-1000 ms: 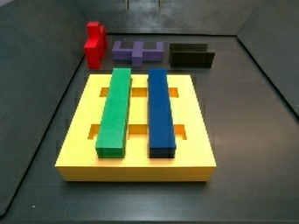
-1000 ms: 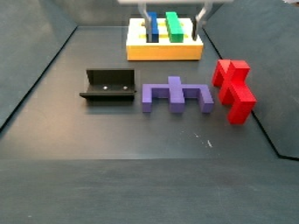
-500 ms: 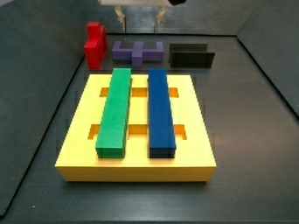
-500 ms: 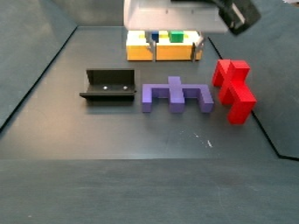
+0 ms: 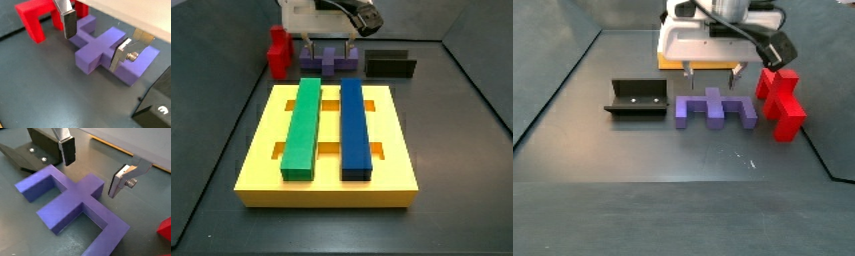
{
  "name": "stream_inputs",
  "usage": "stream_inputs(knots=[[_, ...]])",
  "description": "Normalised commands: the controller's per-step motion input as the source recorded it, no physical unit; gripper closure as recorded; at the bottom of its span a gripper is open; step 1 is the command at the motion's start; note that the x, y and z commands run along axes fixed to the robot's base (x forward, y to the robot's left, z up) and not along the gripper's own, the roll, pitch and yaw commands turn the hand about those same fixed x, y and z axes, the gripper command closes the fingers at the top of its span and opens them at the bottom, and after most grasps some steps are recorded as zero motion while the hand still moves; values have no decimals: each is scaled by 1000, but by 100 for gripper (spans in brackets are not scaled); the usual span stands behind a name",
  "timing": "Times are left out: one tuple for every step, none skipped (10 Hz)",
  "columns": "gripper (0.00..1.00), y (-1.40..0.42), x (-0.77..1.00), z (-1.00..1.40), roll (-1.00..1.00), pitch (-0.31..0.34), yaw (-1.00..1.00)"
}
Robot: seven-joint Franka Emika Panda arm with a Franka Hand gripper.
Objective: Pick up the purple object. Move up. Place the purple object on the fixture. Regrasp the purple object. Move to above the board. Insert the purple object.
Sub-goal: Pick up the purple object.
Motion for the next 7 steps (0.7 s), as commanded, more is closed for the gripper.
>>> stream_inputs(knots=[[0,-46,-9,-326,27,-34,69],[0,0,0,-163,56,0,63],[0,6,0,-91,36,0,20],[0,29,0,-106,16,0,3],[0,26,0,-151,30,0,11],[0,49,0,-209,29,0,20],[0,14,-37,-189,16,-10,3]])
